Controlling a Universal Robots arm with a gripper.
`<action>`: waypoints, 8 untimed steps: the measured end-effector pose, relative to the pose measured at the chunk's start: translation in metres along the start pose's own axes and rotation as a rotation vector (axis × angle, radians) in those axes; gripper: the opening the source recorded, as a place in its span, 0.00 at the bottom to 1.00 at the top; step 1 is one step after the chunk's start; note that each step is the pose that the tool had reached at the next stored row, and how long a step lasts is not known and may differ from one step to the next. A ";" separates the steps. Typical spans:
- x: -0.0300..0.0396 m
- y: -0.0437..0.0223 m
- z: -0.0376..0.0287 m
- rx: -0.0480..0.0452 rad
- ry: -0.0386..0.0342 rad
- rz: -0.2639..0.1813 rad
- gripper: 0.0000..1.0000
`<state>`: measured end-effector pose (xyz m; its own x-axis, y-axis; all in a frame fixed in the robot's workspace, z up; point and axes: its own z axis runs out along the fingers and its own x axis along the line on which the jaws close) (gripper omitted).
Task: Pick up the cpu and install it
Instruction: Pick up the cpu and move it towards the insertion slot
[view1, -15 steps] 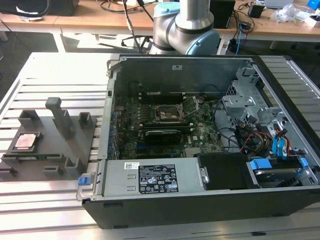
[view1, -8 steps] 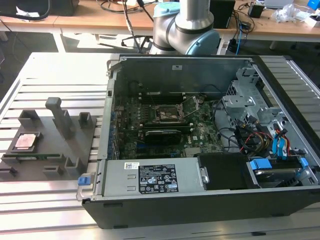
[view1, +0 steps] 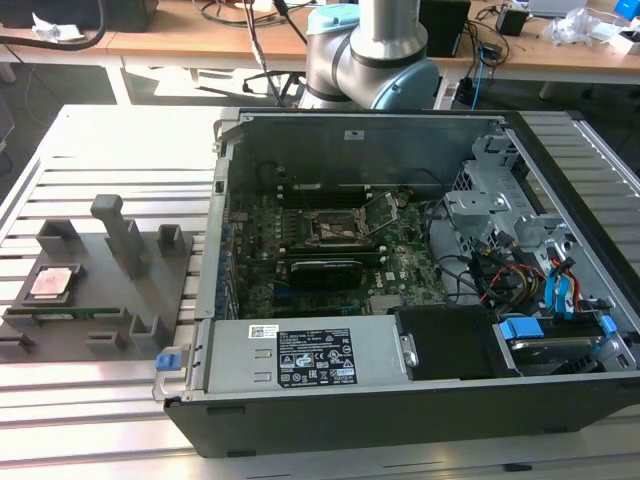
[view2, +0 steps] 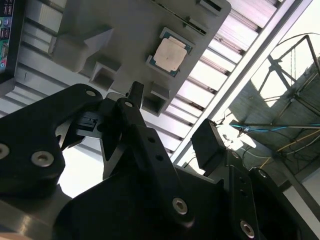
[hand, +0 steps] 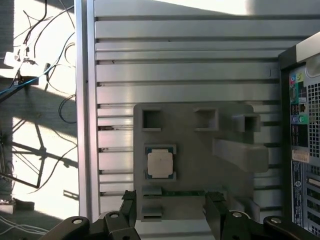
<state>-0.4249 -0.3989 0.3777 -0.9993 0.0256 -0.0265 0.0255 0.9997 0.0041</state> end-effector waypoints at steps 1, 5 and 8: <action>0.0000 0.0000 0.0006 0.0000 0.0000 0.000 0.66; 0.0001 0.0000 0.0031 0.0000 0.0000 0.000 0.66; 0.0002 0.0000 0.0048 0.0000 0.0000 0.000 0.66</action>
<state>-0.4249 -0.3988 0.3729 -0.9993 0.0256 -0.0265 0.0255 0.9997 0.0041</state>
